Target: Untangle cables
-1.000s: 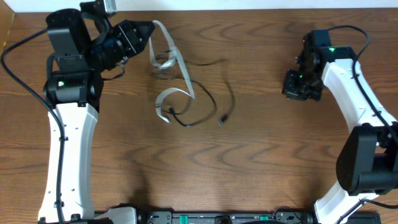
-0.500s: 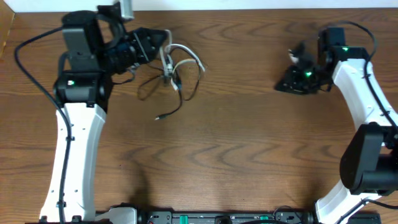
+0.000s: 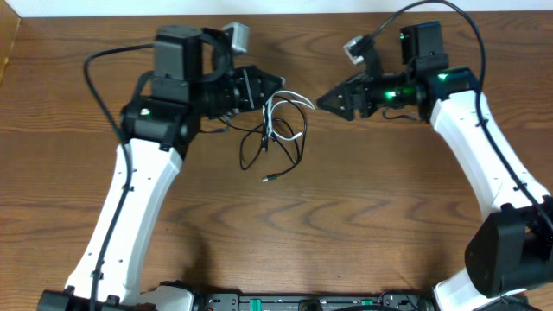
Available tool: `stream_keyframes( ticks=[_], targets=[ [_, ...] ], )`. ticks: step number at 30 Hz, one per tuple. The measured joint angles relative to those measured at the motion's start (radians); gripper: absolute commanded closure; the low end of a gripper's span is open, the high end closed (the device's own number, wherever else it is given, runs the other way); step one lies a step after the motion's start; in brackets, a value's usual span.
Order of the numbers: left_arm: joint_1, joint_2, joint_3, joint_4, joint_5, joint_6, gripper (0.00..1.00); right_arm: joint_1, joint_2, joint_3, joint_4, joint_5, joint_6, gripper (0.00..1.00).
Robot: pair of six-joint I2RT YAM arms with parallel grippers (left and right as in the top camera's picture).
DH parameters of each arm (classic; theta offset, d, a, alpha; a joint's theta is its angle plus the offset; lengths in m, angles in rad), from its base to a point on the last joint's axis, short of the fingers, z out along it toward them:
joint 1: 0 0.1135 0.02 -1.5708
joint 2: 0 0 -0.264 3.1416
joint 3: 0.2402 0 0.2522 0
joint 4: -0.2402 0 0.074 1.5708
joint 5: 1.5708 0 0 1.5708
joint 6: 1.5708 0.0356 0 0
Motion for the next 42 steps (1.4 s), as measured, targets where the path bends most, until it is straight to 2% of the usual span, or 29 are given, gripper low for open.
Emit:
stream_keyframes(
  ticks=[3,7,13,15,17,19,21,24,27,29,33,34,35,36,37,38,42],
  targets=[
    [-0.024,0.017,0.000,0.002,0.000,0.000,0.92,0.048,0.002,0.000,0.016,0.032,0.014,0.19],
    [-0.028,0.021,0.000,0.021,0.016,-0.004,0.92,0.090,0.003,0.000,0.023,0.074,0.012,0.21],
    [0.010,0.021,0.000,0.117,0.175,-0.075,0.93,0.114,0.044,0.000,0.100,0.144,0.002,0.24],
    [0.027,0.021,0.000,0.123,0.232,-0.098,0.92,0.114,0.063,0.000,0.127,0.156,-0.005,0.34],
    [0.041,0.021,0.000,0.123,0.279,-0.112,0.93,0.113,0.080,0.000,0.153,0.166,-0.010,0.50],
    [0.053,0.021,0.000,0.123,0.321,-0.122,0.92,0.113,0.090,0.000,0.165,0.173,-0.018,0.55],
    [0.064,0.021,0.000,0.123,0.352,-0.132,0.93,0.113,0.094,0.000,0.169,0.179,-0.020,0.48],
    [0.077,0.021,0.000,0.123,0.388,-0.147,0.93,0.113,0.094,0.000,0.176,0.188,-0.023,0.29],
    [0.082,0.021,0.000,0.123,0.410,-0.159,0.93,0.113,0.094,0.000,0.195,0.196,-0.025,0.20],
    [0.082,0.021,0.000,0.123,0.423,-0.163,0.93,0.113,0.094,0.000,0.213,0.198,-0.027,0.17],
    [0.082,0.021,0.000,0.122,0.439,-0.166,0.92,0.113,0.094,0.000,0.269,0.201,-0.028,0.17],
    [0.082,0.021,0.000,0.121,0.442,-0.166,0.92,0.113,0.094,0.000,0.283,0.201,-0.028,0.20],
    [0.082,0.021,0.000,0.118,0.444,-0.166,0.93,0.113,0.094,0.000,0.297,0.201,-0.028,0.29],
    [0.082,0.021,0.000,0.114,0.446,-0.166,0.93,0.113,0.094,0.000,0.306,0.202,-0.029,0.44],
    [0.082,0.021,0.000,0.112,0.447,-0.166,0.93,0.113,0.094,0.000,0.319,0.202,-0.033,0.81],
    [0.082,0.021,0.000,0.111,0.447,-0.166,0.93,0.113,0.094,0.000,0.321,0.202,-0.034,0.99],
    [0.082,0.021,0.000,0.112,0.439,-0.166,0.93,0.113,0.094,0.000,0.276,0.229,0.006,0.99]
  ],
)
